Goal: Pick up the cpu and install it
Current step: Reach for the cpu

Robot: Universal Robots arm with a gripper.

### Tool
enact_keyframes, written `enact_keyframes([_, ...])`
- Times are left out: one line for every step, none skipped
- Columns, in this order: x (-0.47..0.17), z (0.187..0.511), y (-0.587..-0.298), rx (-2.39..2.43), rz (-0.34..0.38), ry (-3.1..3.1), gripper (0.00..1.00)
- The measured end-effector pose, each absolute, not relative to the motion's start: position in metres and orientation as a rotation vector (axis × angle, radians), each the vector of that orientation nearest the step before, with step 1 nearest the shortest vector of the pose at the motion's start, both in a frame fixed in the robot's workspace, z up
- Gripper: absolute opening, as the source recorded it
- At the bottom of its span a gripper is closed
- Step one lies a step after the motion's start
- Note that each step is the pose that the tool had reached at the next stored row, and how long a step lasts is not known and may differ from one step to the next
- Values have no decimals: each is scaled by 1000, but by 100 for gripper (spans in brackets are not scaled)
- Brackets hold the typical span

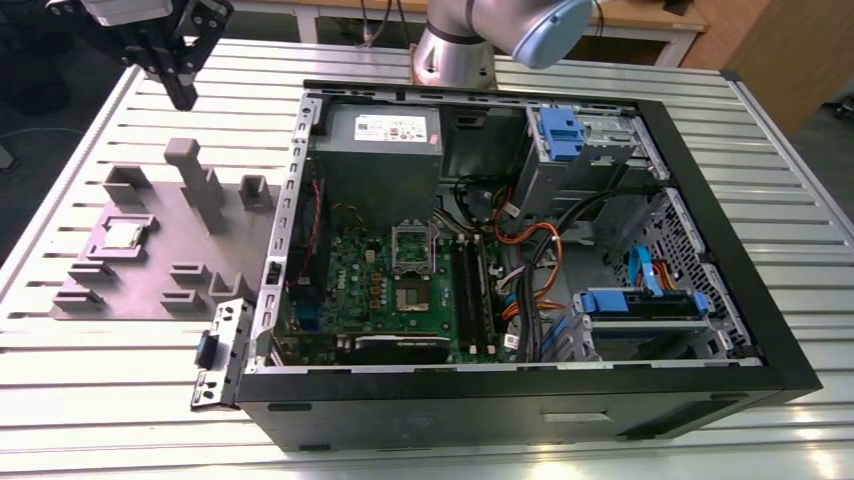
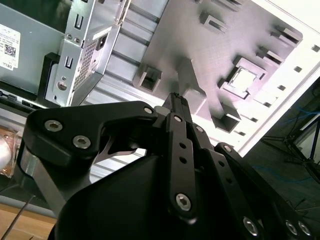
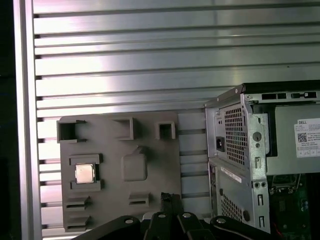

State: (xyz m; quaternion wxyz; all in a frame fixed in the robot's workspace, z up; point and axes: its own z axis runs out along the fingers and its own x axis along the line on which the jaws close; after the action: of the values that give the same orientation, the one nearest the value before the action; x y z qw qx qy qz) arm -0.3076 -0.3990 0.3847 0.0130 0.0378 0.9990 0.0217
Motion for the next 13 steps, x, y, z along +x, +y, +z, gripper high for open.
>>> enact_keyframes([-309, 385, -399, 118, 68, 3113, 10])
enact_keyframes([-310, 385, -399, 118, 68, 3113, 10])
enact_keyframes([-311, 385, -399, 118, 68, 3112, 10])
enact_keyframes([-312, 385, -399, 118, 68, 3113, 10])
enact_keyframes([-313, 384, -399, 118, 68, 3113, 10])
enact_keyframes([-314, 384, -399, 118, 68, 3112, 10])
enact_keyframes([-315, 384, -399, 118, 68, 3113, 10])
enact_keyframes([-316, 384, -399, 118, 68, 3113, 10])
enact_keyframes([-316, 384, -399, 118, 68, 3113, 10])
enact_keyframes([-317, 384, -399, 118, 68, 3113, 10])
enact_keyframes([-317, 384, -399, 118, 68, 3113, 10])
enact_keyframes([-318, 384, -399, 118, 68, 3113, 10])
enact_keyframes([-319, 384, -399, 118, 68, 3113, 10])
